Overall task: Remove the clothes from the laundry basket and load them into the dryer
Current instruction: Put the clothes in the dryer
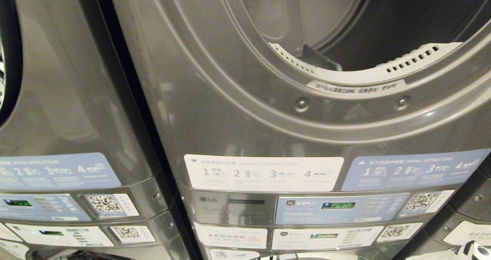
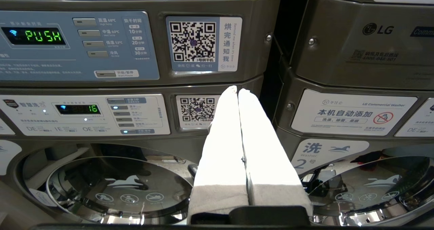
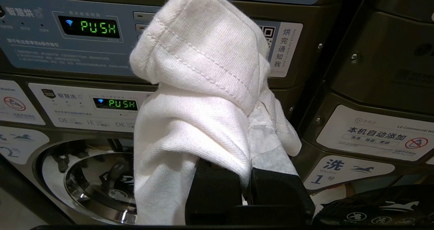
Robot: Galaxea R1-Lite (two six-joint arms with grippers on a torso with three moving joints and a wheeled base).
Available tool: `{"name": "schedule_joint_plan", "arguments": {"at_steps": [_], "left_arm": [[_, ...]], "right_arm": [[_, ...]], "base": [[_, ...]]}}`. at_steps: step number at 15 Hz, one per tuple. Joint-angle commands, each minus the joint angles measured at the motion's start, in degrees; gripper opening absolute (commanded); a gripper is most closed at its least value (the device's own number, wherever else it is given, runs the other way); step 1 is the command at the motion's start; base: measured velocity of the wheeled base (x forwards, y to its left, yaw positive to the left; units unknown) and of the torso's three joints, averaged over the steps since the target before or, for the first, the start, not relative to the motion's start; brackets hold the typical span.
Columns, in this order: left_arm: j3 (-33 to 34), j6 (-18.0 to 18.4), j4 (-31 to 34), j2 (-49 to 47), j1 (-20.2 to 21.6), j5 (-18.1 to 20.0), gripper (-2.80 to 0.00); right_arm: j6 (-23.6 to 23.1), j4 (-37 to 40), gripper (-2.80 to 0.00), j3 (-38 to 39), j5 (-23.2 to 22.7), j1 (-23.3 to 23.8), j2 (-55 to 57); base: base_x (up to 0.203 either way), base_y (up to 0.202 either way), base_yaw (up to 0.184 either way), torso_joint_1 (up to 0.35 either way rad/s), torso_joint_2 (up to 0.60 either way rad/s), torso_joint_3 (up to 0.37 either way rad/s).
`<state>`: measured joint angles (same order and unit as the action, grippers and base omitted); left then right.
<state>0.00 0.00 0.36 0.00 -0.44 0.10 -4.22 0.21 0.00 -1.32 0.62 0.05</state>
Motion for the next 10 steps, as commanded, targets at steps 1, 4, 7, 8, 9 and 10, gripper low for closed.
{"name": "schedule_joint_plan", "arguments": {"at_steps": [1,4,7,8,9,10], "left_arm": [[0.0,0.0,-0.01,0.0,0.0,-0.01,-2.8],[0.0,0.0,-0.01,0.0,0.0,-0.01,-2.8],[0.0,0.0,-0.01,0.0,0.0,-0.01,-2.8],[0.0,0.0,-0.01,0.0,0.0,-0.01,-2.8],[0.0,0.0,-0.01,0.0,0.0,-0.01,-2.8],[0.0,0.0,-0.01,0.0,0.0,-0.01,-2.8]], "right_arm": [[0.0,0.06,-2.8,0.0,0.0,-0.01,0.04],[0.13,0.06,-2.8,0.0,0.0,-0.01,0.04],[0.17,-0.03,-2.8,0.0,0.0,-0.01,0.04],[0.35,-0.03,-2.8,0.0,0.09,-0.01,0.04],[0.53,0.06,-2.8,0.0,0.09,-0.01,0.04],[0.66,0.06,-2.8,0.0,0.09,-0.01,0.04]], "base": [[0.0,0.0,0.0,0.066,-0.13,-0.065],[0.0,0.0,0.0,0.059,-0.11,-0.05],[0.0,0.0,0.0,0.057,-0.1,-0.051],[0.0,0.0,0.0,0.056,-0.09,-0.046],[0.0,0.0,0.0,0.048,-0.1,-0.046],[0.0,0.0,0.0,0.067,-0.14,-0.07]]}}
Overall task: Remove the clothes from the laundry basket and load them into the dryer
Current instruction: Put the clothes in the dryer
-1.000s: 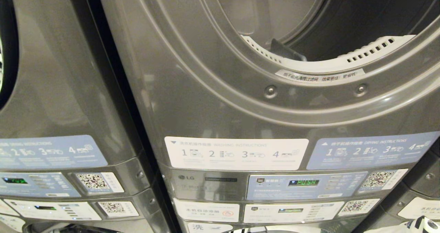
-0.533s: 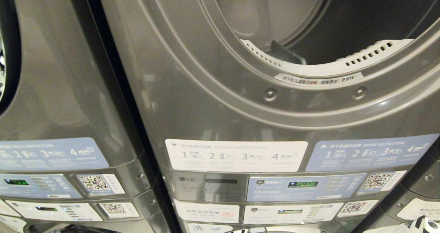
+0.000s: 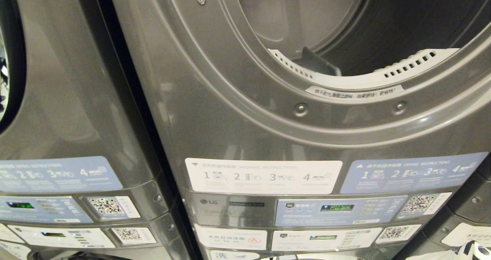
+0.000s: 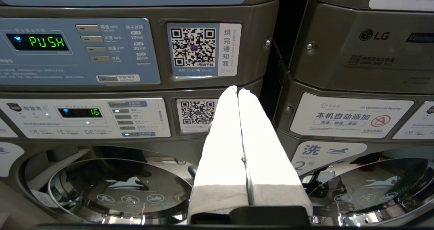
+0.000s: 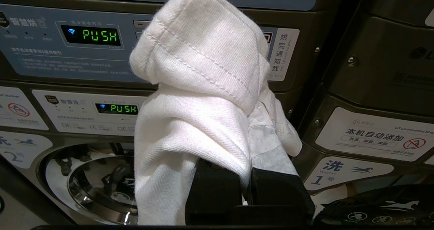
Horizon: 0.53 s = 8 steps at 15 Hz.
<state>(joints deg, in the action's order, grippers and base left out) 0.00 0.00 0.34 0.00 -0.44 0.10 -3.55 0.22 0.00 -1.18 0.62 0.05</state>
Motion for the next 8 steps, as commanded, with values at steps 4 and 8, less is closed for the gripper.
{"name": "schedule_joint_plan", "arguments": {"at_steps": [4,8], "left_arm": [[0.0,0.0,0.01,0.0,0.0,-0.01,-2.8],[-0.07,0.0,0.01,0.0,0.0,-0.01,-2.8]], "right_arm": [[-0.14,-0.04,-2.8,0.0,-0.05,-0.01,0.04],[0.38,0.04,-2.8,0.0,0.48,-0.01,0.04]], "base": [[0.0,0.0,0.0,0.059,-0.1,-0.055],[0.0,0.0,0.0,0.058,-0.11,-0.053]]}}
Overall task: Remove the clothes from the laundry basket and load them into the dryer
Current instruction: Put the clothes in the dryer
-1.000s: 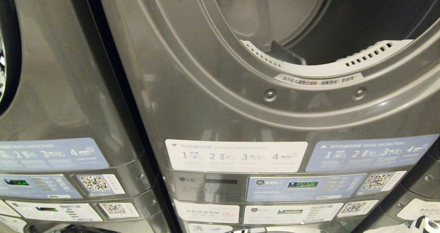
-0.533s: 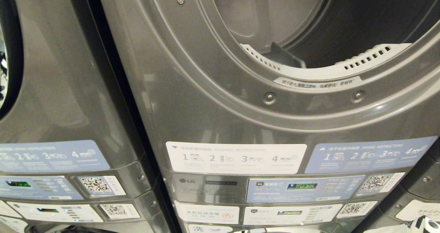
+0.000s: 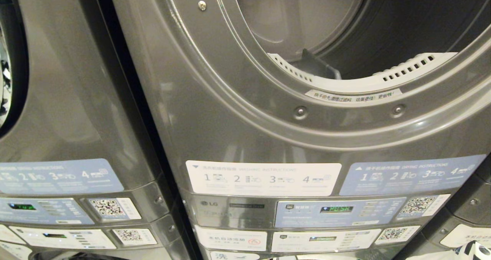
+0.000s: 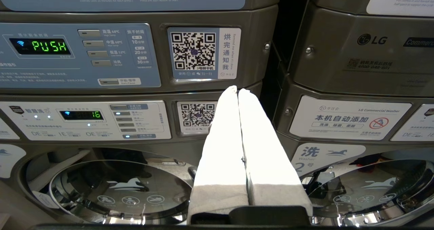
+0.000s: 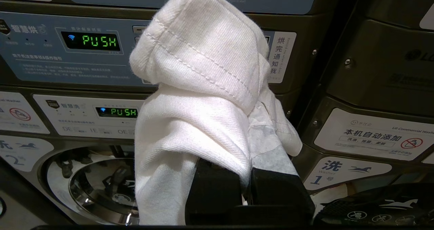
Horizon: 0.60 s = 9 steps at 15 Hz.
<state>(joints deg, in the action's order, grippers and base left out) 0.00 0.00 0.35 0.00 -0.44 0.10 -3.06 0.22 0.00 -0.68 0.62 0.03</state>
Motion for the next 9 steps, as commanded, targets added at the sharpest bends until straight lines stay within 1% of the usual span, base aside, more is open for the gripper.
{"name": "schedule_joint_plan", "arguments": {"at_steps": [1,9], "left_arm": [[0.0,0.0,0.0,0.0,0.0,-0.01,-2.8],[0.0,0.0,0.0,0.0,0.0,-0.01,-2.8]], "right_arm": [[-0.02,0.04,-2.8,0.0,0.07,-0.01,0.06],[-0.37,-0.04,-2.8,0.0,-0.02,-0.01,0.06]], "base": [[0.0,0.0,0.0,0.068,-0.13,-0.063],[0.0,0.0,0.0,0.052,-0.1,-0.051]]}}
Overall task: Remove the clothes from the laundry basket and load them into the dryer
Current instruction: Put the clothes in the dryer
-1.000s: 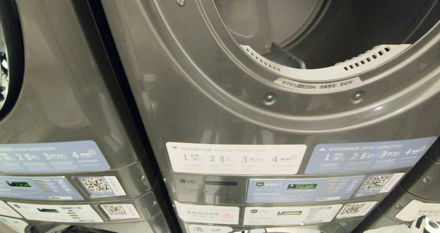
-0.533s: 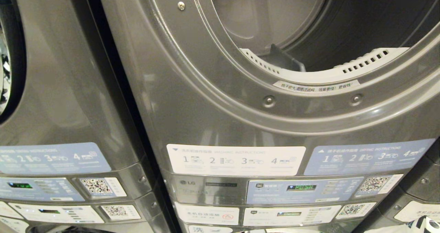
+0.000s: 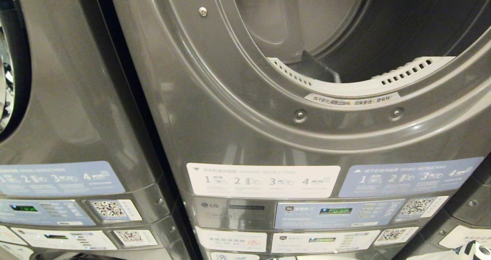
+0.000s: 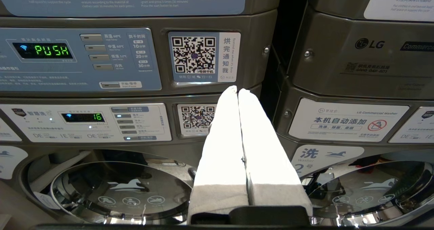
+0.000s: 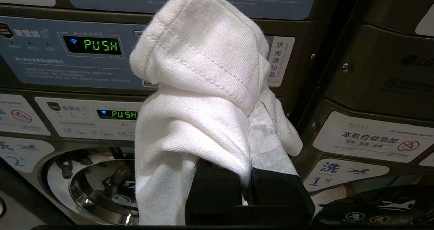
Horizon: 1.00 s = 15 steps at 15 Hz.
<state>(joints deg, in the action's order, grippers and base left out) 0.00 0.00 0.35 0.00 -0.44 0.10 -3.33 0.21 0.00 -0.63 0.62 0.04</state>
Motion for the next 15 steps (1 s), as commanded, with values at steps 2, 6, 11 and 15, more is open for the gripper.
{"name": "schedule_joint_plan", "arguments": {"at_steps": [2,6,11,15], "left_arm": [[0.0,0.0,0.0,0.0,0.0,-0.01,-2.8],[0.0,0.0,0.0,0.0,0.0,-0.01,-2.8],[0.0,0.0,0.0,0.0,0.0,-0.01,-2.8],[0.0,0.0,0.0,0.0,0.0,-0.01,-2.8]], "right_arm": [[0.59,0.04,-2.8,0.0,0.11,-0.01,0.04],[0.95,-0.03,-2.8,0.0,0.19,-0.01,0.04],[2.94,-0.03,-2.8,0.0,0.72,-0.01,0.04],[2.98,-0.12,-2.8,0.0,0.72,-0.01,0.04]], "base": [[0.0,0.0,0.0,0.065,-0.11,-0.059],[0.0,0.0,0.0,0.059,-0.11,-0.053],[0.0,0.0,0.0,0.062,-0.13,-0.062],[0.0,0.0,0.0,0.0,0.0,0.0]]}}
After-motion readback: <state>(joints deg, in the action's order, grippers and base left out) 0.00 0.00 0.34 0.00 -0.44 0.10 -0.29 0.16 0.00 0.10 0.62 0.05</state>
